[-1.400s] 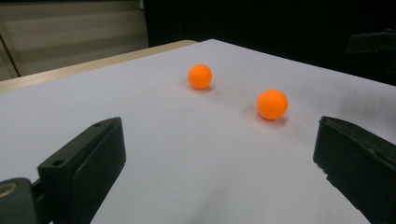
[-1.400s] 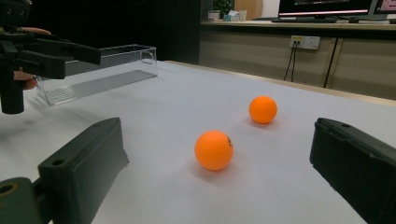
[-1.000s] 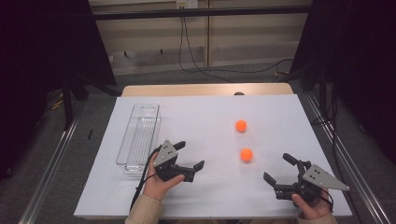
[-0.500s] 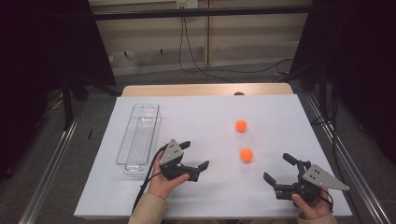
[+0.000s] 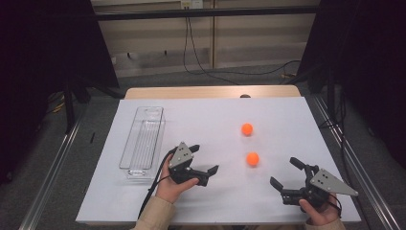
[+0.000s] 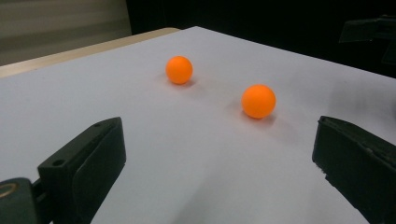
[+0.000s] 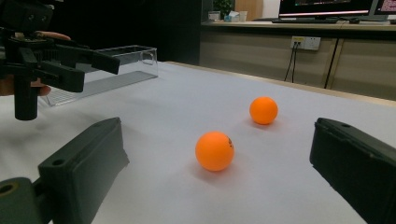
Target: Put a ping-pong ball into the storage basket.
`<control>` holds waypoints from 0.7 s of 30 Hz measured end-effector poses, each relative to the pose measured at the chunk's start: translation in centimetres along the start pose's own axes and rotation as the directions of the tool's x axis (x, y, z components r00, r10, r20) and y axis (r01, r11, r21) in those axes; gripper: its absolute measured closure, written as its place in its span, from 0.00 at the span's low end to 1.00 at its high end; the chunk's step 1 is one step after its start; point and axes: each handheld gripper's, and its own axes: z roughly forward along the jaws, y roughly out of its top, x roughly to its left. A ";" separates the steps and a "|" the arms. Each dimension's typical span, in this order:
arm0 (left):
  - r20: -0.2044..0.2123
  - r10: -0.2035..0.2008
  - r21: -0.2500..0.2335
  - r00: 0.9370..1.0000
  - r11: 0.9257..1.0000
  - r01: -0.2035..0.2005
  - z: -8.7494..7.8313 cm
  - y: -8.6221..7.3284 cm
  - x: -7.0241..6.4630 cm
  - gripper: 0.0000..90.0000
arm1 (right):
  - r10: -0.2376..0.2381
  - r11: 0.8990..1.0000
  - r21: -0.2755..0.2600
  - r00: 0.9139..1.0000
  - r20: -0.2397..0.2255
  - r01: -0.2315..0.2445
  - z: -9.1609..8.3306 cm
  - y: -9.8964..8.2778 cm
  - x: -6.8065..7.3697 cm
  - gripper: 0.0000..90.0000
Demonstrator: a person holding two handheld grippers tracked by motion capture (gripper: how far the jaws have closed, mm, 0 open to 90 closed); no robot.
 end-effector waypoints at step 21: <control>0.015 0.007 0.027 1.000 1.000 -0.008 1.3 0.3 -0.5 0.03 | 0.002 1.000 -0.001 1.000 0.002 -0.002 0.0 0.0 0.0 0.03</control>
